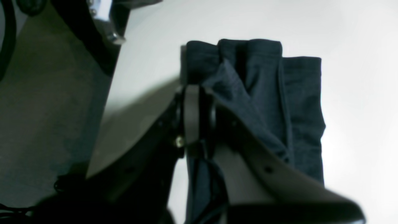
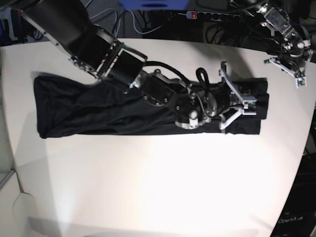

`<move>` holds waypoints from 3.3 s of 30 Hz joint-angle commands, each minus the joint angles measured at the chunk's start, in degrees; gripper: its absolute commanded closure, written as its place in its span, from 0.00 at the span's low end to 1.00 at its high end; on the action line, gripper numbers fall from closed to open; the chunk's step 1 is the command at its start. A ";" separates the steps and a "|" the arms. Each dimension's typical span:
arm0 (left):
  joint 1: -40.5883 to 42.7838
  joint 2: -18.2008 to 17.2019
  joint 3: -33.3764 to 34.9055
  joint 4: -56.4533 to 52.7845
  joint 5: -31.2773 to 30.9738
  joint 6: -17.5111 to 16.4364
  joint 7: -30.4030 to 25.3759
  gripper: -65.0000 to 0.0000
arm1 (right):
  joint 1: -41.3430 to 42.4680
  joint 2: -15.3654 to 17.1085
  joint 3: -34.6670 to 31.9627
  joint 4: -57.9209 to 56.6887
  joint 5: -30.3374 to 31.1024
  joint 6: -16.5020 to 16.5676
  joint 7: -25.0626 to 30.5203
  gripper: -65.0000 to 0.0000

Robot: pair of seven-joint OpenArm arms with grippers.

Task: Fold the T-shirt properly
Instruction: 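Release the fabric, pull the right gripper back, lower the left gripper, then grasp the strip end with the left gripper while the right gripper holds the edge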

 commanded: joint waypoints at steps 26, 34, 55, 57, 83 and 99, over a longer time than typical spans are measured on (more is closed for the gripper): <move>3.03 2.23 -0.03 9.75 1.12 -2.74 5.32 0.88 | -1.89 14.25 14.04 1.20 0.95 -0.53 2.73 0.28; -1.98 4.08 1.64 15.29 1.30 -2.74 5.58 0.88 | -8.05 23.40 20.45 7.00 0.86 -0.27 2.82 0.28; -5.49 5.21 20.45 9.75 1.03 -2.74 10.16 0.88 | -14.47 32.63 31.79 22.91 0.77 -0.44 -4.74 0.28; -5.49 5.21 20.72 9.49 1.03 -2.74 10.16 0.88 | -14.55 33.07 31.88 22.91 0.77 -0.44 -4.83 0.28; -6.72 5.21 17.02 4.56 0.68 -2.74 10.07 0.49 | -15.61 33.07 31.97 22.91 0.77 -0.27 -4.57 0.28; -7.43 5.21 17.02 0.78 1.12 -2.74 8.66 0.88 | -16.75 33.15 31.97 22.91 0.77 -0.27 -4.57 0.28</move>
